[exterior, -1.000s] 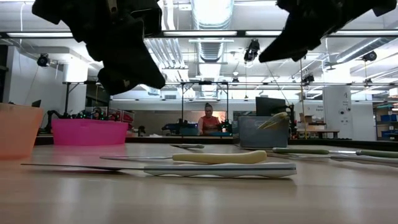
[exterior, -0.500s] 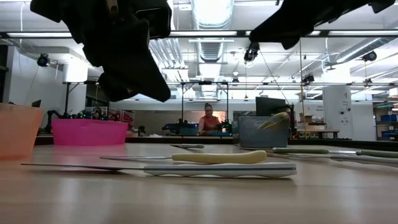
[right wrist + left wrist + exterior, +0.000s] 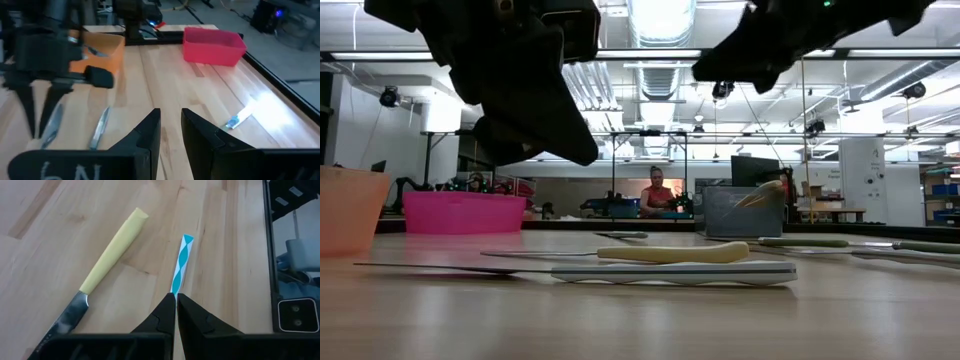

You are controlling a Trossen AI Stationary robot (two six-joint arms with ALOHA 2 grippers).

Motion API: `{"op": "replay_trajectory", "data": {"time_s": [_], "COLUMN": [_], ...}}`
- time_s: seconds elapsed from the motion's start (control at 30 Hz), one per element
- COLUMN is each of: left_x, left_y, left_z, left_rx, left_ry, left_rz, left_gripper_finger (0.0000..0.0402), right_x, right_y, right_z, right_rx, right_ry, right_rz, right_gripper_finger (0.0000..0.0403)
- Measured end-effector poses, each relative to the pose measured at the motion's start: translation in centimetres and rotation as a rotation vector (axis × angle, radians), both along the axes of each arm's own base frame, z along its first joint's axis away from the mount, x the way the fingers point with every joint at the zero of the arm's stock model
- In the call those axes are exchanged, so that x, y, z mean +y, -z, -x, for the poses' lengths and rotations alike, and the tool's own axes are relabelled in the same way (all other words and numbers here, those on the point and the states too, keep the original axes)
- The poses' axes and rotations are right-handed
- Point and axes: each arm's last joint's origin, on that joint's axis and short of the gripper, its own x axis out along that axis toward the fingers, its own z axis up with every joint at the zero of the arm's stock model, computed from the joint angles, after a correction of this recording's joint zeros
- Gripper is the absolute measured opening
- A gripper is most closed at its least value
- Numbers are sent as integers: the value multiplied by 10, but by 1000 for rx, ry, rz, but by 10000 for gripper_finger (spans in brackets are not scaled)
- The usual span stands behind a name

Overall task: Sort silverware by color (type)
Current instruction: Put the left green knife into the red bin

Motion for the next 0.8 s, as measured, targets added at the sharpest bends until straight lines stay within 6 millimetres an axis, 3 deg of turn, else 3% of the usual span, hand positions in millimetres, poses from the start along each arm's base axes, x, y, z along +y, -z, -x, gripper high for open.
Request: {"op": "replay_trajectory", "data": {"time_s": [0.5, 0.8], "left_x": [3, 12], "left_y": [3, -26], "left_z": [15, 40], "left_rx": [136, 137], "left_ry": [10, 12], "left_rz": [-77, -222], "left_gripper_finger": [0, 0], "right_x": [-47, -64], "right_y": [-6, -15], "right_z": [-59, -95], "right_rx": [370, 470], "right_ry": [262, 321], "right_rz": [-113, -111], "right_gripper_finger": [68, 68]}}
